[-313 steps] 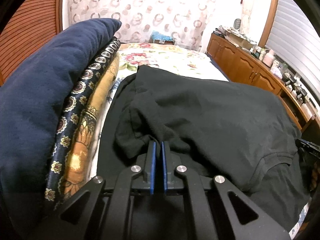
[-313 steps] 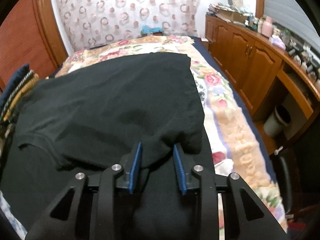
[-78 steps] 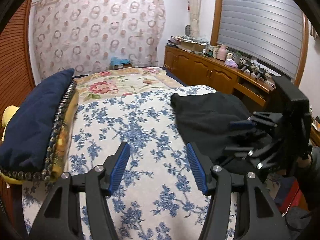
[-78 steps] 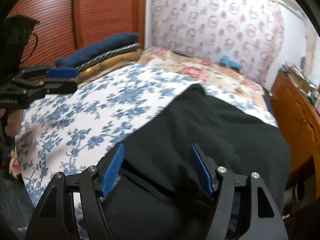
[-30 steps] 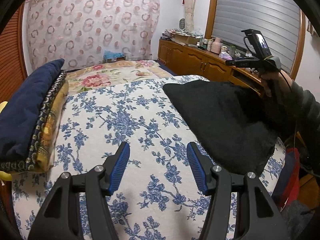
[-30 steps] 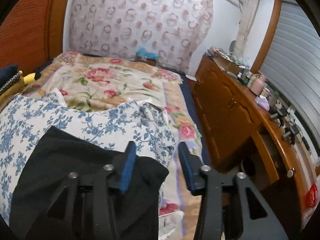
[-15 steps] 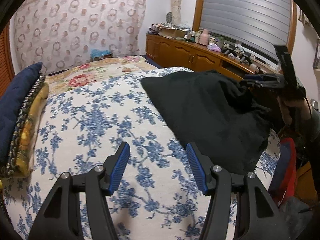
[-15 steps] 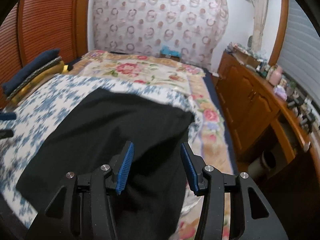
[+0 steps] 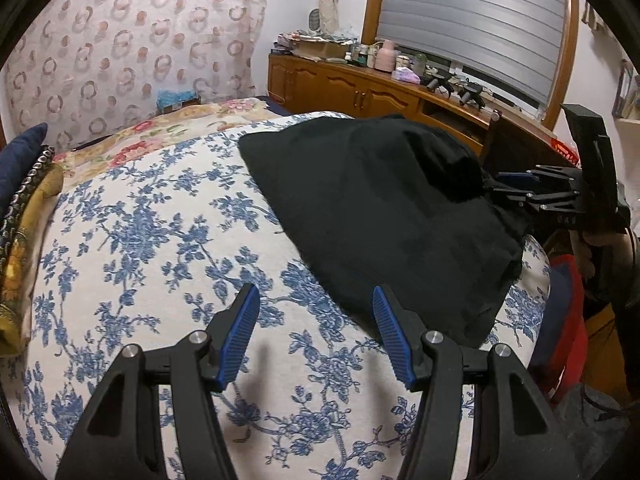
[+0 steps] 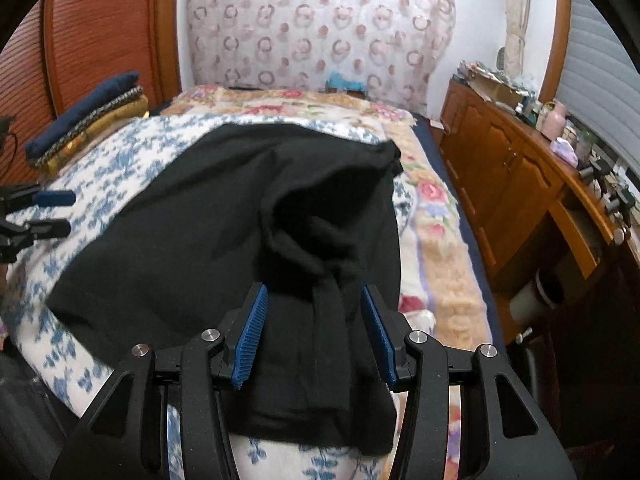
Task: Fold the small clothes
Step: 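Open the right gripper and withdraw it from the folded shirt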
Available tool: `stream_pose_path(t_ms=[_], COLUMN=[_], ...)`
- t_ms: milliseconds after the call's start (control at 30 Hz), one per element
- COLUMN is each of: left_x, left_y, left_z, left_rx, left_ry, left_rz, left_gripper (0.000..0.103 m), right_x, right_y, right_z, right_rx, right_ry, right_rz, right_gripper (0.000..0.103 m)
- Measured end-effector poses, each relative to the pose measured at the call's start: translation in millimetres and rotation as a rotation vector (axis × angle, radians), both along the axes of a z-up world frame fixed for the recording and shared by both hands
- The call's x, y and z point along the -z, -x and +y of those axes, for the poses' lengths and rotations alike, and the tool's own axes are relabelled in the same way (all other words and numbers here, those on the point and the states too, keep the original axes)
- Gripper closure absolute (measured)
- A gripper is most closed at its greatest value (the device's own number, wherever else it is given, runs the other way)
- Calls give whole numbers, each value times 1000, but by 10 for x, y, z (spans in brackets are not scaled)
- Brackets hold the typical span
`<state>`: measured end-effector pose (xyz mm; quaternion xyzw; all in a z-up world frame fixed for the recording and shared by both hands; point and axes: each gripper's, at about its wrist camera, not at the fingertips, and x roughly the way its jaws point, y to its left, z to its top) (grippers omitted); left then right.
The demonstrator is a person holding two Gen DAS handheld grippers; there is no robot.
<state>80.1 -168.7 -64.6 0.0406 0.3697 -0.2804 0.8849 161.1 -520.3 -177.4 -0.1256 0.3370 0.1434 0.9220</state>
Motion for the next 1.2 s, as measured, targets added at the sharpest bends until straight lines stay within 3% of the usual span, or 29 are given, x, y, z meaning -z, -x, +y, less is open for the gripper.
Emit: stream_pose_path(t_ms=[100, 200, 267, 533, 800, 900, 1100, 1133, 1200], left_x=[20, 43, 58, 41, 22, 15, 30, 27, 24], left_y=[1, 3, 16, 49, 91, 102, 104, 110, 114], left_z=[-40, -65, -98, -163, -232, -242, -267, -270, -271], left_rx=[8, 16, 21, 42, 63, 65, 67, 67, 67], left_ry=[5, 8, 4, 7, 11, 15, 17, 17, 18], left_rz=[11, 22, 27, 37, 39, 37, 42, 40, 40], left_gripper=[45, 45, 45, 45, 45, 45, 45, 45, 45], right_x=[30, 50, 30, -285, -39, -67, -179, -205, -243], right_y=[42, 56, 92, 378, 298, 312, 354, 366, 383], right_z=[-22, -49, -75, -364, -397, -355, -280, -269, -254], right_rx=[-9, -22, -30, 31, 63, 67, 74, 77, 76], right_ry=[-12, -19, -39, -26, -15, -6, 9, 7, -7], right_rz=[15, 29, 26, -57, -2, -27, -92, -106, -125], right_gripper=[66, 90, 98, 101, 101, 96, 66, 53, 48])
